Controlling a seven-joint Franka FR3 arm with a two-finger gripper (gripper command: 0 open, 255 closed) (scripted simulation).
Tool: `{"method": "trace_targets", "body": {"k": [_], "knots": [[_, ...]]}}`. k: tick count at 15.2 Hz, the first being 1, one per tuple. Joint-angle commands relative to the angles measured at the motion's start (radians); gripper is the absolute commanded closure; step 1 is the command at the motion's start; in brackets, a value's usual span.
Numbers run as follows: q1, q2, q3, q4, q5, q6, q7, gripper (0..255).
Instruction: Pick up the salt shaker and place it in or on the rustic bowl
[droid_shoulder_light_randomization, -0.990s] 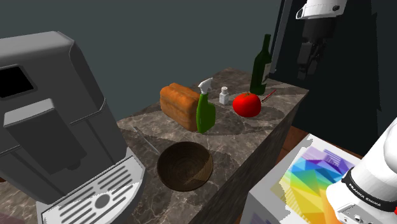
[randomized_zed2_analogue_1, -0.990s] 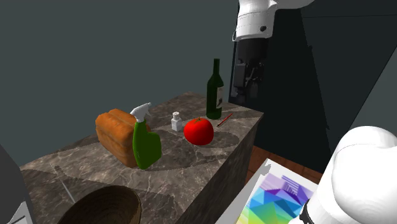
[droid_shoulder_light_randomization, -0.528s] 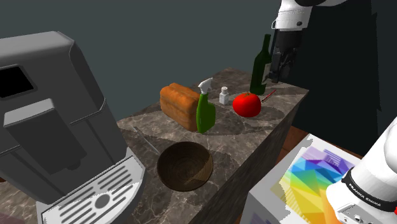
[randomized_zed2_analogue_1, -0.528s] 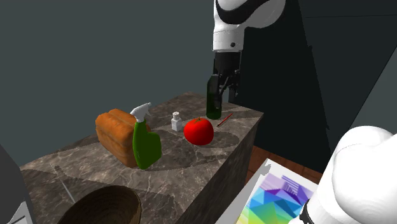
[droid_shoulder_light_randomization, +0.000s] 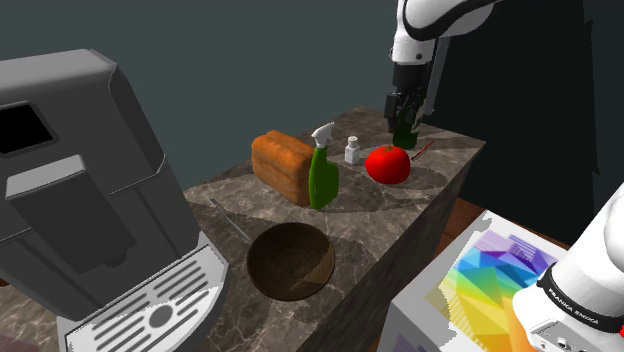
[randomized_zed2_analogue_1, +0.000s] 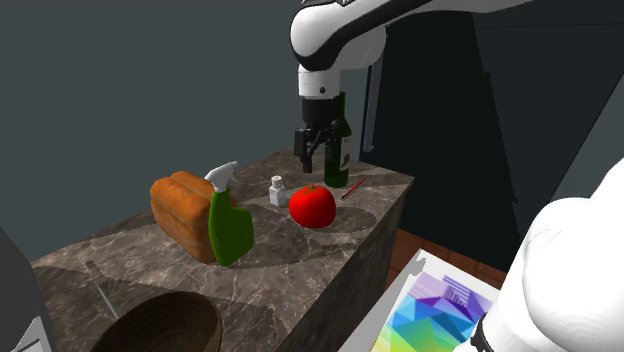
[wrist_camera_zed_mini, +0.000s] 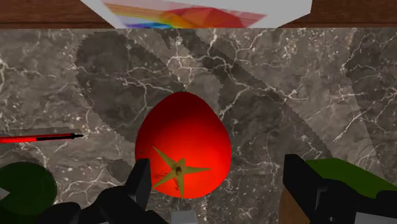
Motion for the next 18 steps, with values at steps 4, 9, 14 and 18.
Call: {"method": "trace_targets", "body": {"k": [4, 9, 14, 18], "knots": [[0.004, 0.18, 0.005, 0.129, -0.012, 0.075, 0.001, 0], [0.008, 0.364, 0.008, 0.293, -0.027, 0.118, 0.007, 0], [0.012, 0.548, 0.01, 0.487, -0.042, 0.129, 0.013, 0], [0.012, 0.564, 0.01, 0.456, -0.041, 0.177, 0.013, 0]]}}
